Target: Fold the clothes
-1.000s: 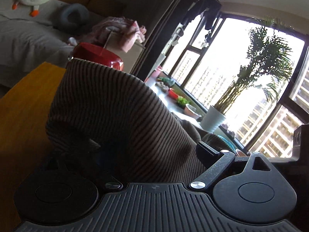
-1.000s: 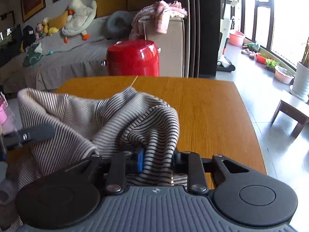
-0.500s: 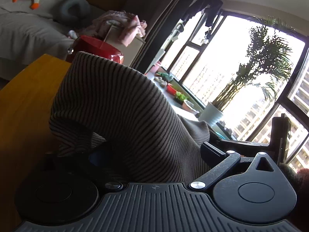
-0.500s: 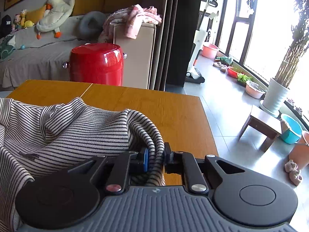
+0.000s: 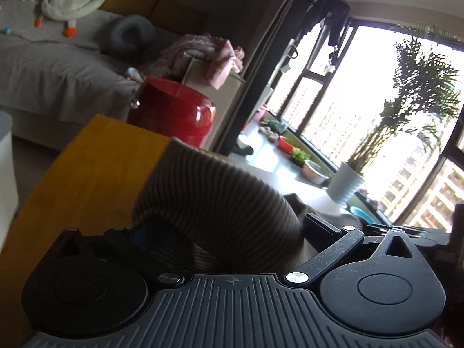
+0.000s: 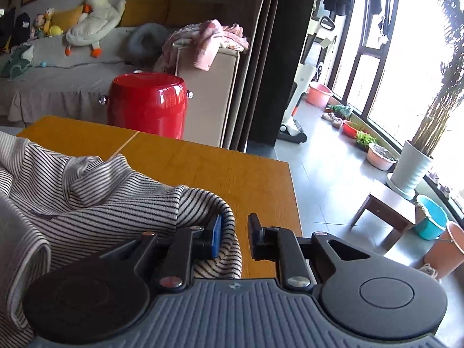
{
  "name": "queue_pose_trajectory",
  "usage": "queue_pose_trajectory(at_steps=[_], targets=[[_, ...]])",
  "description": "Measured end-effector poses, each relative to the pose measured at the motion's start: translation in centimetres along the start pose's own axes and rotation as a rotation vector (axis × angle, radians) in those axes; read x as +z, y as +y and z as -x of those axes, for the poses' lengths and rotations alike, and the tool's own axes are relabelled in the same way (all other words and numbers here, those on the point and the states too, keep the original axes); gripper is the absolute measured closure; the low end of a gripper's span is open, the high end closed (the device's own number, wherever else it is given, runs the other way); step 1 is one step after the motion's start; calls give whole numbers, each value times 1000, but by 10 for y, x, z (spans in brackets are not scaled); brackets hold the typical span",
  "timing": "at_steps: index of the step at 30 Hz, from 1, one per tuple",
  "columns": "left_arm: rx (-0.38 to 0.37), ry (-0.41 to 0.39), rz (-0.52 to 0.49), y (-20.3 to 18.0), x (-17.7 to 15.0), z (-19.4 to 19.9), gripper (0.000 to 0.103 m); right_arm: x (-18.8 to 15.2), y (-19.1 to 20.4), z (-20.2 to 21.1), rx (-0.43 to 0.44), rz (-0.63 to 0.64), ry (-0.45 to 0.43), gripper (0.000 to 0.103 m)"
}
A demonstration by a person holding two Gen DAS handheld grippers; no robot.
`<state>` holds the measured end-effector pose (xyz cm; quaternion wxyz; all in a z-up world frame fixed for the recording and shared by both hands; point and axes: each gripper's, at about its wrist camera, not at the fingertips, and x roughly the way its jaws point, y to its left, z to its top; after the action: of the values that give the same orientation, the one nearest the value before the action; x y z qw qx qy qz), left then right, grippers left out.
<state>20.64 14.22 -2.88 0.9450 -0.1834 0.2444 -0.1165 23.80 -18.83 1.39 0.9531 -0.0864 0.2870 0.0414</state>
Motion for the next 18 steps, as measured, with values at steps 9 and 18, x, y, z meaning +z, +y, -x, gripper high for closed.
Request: queue_pose_trajectory(at_steps=[9, 18], targets=[[8, -65, -3, -9, 36, 12, 0, 41, 14, 23, 232, -41, -81, 68], [-28, -58, -146, -51, -42, 25, 0, 46, 120, -60, 406, 165, 91, 69]])
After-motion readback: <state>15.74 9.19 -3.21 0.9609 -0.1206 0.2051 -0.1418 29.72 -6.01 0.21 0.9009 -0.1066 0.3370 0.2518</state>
